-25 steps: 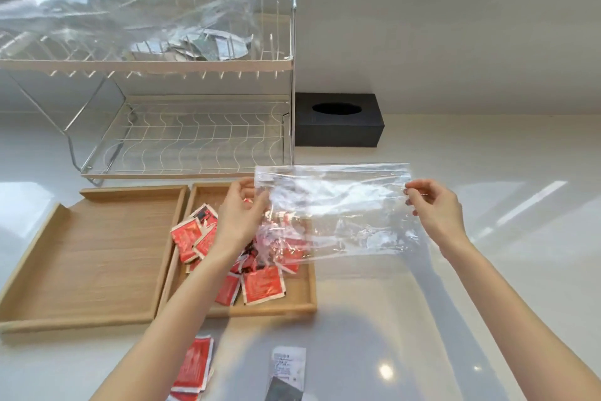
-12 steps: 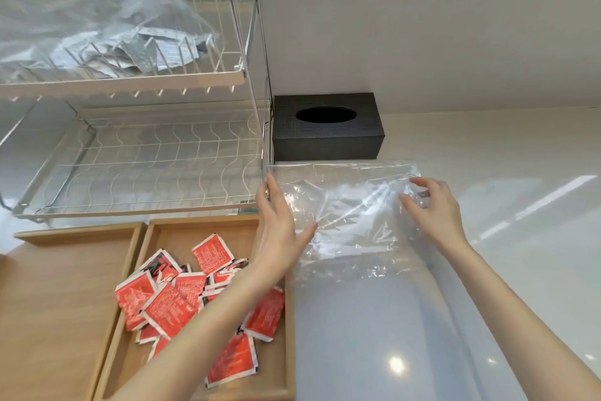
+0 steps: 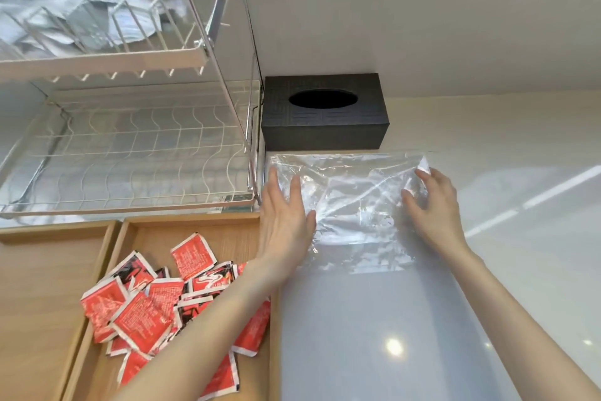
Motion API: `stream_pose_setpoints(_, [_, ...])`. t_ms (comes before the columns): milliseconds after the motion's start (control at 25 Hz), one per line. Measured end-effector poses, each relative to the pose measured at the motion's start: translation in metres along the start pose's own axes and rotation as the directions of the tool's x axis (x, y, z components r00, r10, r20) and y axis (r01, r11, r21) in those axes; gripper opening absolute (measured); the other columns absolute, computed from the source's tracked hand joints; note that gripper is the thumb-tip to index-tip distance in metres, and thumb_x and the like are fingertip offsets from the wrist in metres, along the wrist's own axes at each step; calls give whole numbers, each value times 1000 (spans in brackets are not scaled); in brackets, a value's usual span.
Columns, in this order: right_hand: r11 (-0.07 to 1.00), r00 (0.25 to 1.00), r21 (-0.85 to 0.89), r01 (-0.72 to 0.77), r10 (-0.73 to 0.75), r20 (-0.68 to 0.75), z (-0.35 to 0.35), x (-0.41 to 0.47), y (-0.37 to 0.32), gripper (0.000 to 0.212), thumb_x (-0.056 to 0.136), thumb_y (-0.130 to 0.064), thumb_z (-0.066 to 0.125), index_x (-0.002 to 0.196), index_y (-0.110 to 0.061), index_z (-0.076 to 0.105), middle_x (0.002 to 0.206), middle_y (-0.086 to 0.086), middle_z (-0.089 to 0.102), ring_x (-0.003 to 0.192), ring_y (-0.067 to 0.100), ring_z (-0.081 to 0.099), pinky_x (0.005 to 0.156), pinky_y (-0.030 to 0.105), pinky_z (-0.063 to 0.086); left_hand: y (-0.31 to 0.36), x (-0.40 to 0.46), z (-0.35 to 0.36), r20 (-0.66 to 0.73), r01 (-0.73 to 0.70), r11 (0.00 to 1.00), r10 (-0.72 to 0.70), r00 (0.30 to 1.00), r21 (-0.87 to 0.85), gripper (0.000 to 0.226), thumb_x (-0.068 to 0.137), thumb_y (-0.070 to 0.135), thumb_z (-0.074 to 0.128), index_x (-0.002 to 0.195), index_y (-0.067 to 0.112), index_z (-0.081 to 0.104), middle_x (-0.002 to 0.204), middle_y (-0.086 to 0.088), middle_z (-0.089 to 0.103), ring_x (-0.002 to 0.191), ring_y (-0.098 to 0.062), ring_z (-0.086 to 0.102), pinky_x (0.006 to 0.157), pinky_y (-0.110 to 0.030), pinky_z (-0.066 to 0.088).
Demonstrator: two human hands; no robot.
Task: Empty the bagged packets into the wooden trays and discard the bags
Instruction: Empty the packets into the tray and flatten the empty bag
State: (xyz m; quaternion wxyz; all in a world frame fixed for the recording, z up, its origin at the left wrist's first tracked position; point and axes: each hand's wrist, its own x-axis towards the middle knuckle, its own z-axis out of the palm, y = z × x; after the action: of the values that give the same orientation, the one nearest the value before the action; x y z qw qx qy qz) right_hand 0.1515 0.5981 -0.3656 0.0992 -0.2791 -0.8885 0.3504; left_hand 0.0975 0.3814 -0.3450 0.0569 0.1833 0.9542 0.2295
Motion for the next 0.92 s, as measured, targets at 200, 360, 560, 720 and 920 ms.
stream_pose_setpoints(200, [935,966,-245,257,-243,89,12,-3,-9,60,88,-36,50,141,-18,27,156,7,10,143,22,3,114,41,1,7,17,11,23,-39,983,35,999,178,56,92,19,34,142,9,12,153,-19,-6,140,-34,-14,113,-46,-10])
stream_pose_setpoints(360, [890,951,-356,284,-213,226,30,-12,-8,63,90,-49,36,144,-26,14,157,0,-1,143,16,-8,114,42,-11,8,22,25,260,-44,974,-16,966,224,62,94,42,19,143,12,-5,154,-13,-12,139,-33,-18,112,-48,-13])
stream_pose_setpoints(560, [863,958,-437,254,-164,235,37,-12,-6,61,91,-51,24,144,-28,6,157,0,-4,143,16,-10,114,43,-11,2,33,34,345,-71,957,-32,938,280,65,93,48,13,141,15,-15,152,-10,-21,136,-33,-27,110,-49,-17])
stream_pose_setpoints(720, [872,955,-429,235,-126,267,34,-11,-10,61,92,-50,26,144,-26,8,157,1,-4,143,18,-10,114,44,-11,3,33,31,293,-77,968,4,956,239,66,93,48,21,143,15,-4,155,-10,-11,139,-33,-18,112,-49,-11])
stream_pose_setpoints(920, [900,968,-368,236,-184,171,27,-21,-27,62,89,-39,44,143,-20,20,157,3,5,144,19,-4,113,42,-9,8,27,13,147,-78,982,52,988,174,66,90,45,37,143,15,12,155,-10,7,142,-30,-1,113,-49,4])
